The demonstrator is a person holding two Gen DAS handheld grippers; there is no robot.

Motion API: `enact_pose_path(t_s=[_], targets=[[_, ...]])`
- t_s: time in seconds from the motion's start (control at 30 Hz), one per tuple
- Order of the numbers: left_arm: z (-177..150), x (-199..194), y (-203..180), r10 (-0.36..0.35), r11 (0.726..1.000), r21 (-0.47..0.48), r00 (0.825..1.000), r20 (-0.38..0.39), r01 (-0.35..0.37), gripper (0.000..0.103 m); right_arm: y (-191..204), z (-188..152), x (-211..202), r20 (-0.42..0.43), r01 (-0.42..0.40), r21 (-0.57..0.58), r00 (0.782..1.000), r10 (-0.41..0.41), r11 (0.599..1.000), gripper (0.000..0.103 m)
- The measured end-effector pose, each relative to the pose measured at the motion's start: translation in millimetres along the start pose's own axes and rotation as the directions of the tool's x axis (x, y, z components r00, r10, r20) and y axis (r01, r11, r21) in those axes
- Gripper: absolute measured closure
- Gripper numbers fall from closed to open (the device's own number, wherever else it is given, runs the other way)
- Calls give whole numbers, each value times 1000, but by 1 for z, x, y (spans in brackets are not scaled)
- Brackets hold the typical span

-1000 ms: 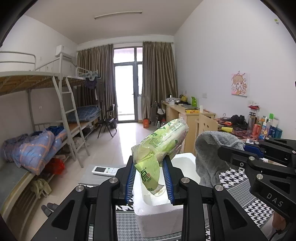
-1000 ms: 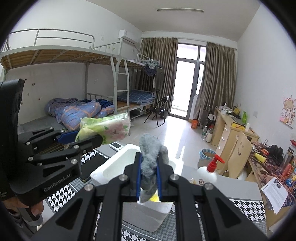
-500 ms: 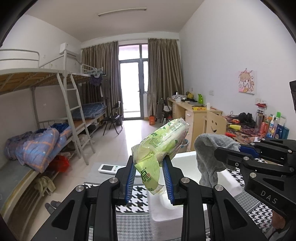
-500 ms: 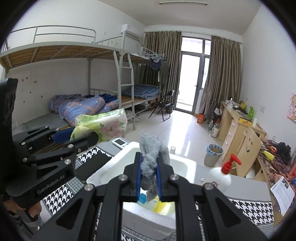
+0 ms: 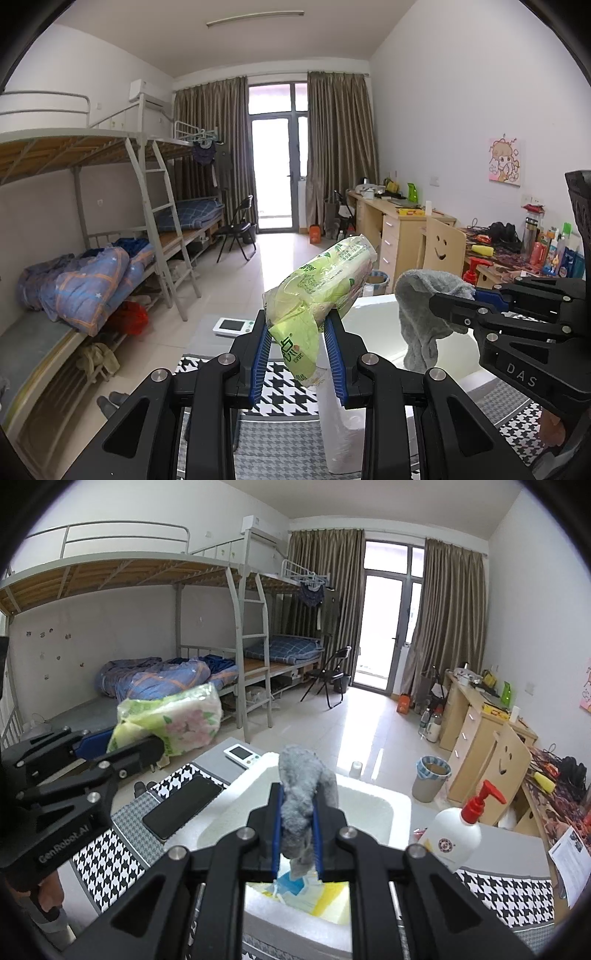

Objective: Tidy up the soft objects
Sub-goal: 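Open the right tool to drop the grey cloth into the foam box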

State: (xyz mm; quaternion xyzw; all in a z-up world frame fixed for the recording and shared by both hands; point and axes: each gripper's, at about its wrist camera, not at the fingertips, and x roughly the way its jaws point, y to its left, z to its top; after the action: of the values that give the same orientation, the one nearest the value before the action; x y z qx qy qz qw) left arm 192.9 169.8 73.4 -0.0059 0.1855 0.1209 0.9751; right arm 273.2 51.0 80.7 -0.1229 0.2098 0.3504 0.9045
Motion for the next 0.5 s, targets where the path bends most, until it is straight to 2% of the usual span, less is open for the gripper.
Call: enact_pose_path(t_s=[0.1,0.17,0.27,0.3,0.33,0.4,0.5], targets=[[-1,0,1,2,1000,-5,1000,-1,-2,72,1,0,4,-15,0,-4,1000,0,1000,86],[0,-1,0,4,1000,-5,1000,2,-4,72,-1,0,7,-27,-1,6,1000,1,1000,81],[1,-1,0,6,1000,-7,1000,4,-6,72,-4,-1,11,-37,23,10,999,-23,1000,55],[1,-1,1,7,1000,-7,1000,4,-7,72,-3,-2,10,-38,30,7,999,-30,1000,38],[1,-1,1,8,1000,-9,1000,5,-8,72,-3,-2,10,-32,37,2,999,-37,999,28],[0,-1,0,10,1000,-12,1000,5,-10,72,-3,-3,7,-19,53,-3,998,-53,999,22],[-1,0,0,13,1000,-15,1000,0,-13,72,-4,-6,7,-27,49,-3,998,-49,999,21]])
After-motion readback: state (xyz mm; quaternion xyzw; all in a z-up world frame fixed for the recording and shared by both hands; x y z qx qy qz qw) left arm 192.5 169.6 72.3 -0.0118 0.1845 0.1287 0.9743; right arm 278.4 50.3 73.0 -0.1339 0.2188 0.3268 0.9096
